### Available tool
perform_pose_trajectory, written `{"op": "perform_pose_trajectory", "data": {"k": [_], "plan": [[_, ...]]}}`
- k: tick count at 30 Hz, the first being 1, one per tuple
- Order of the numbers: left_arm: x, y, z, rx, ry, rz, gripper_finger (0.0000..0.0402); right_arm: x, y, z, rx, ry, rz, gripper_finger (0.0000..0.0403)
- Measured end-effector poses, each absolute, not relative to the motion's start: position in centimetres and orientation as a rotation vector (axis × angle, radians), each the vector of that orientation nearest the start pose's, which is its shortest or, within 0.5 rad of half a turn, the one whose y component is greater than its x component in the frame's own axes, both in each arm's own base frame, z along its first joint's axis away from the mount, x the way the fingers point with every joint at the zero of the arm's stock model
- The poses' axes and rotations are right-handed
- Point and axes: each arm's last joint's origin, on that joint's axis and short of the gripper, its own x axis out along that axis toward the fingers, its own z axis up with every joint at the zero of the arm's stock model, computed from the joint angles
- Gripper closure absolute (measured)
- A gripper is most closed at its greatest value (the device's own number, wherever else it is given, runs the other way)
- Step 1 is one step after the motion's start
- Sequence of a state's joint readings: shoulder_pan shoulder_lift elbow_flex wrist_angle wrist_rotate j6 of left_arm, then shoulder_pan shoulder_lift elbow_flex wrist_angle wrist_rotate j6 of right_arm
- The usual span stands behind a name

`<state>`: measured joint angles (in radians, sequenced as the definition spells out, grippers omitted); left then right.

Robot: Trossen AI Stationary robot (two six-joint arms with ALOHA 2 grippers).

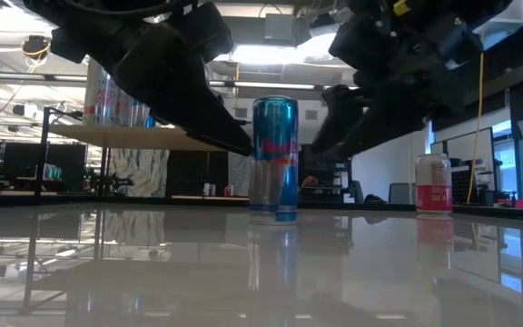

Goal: Place canned beverage on shelf
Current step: Put the blue soda can on the shelf aligned with the blue soda can

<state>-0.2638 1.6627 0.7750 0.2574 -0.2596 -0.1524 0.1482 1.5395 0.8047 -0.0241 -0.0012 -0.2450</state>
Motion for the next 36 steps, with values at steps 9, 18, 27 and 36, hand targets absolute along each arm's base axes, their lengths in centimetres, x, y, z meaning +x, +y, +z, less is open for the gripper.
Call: {"op": "perform_pose_trajectory", "data": {"k": [9,18,27,36], "plan": [[30.9,-7.5,17.9,0.041,0.616,0.146,0.0088,27.9,4.3,18.8,-0.209,0.867,0.232,0.0110],[31.9,-6.3,24.1,0.018,0.481,0.204,0.0088,26.3,4.2,15.2,-0.166,0.745,0.273,0.0110],[34.7,-4.0,23.9,-0.118,0.508,0.182,0.0088,24.9,4.0,13.5,-0.154,0.712,0.280,0.0110],[35.9,-3.9,27.2,-0.169,0.698,0.250,0.0088,24.6,4.0,13.1,-0.150,0.724,0.291,0.0110]]}}
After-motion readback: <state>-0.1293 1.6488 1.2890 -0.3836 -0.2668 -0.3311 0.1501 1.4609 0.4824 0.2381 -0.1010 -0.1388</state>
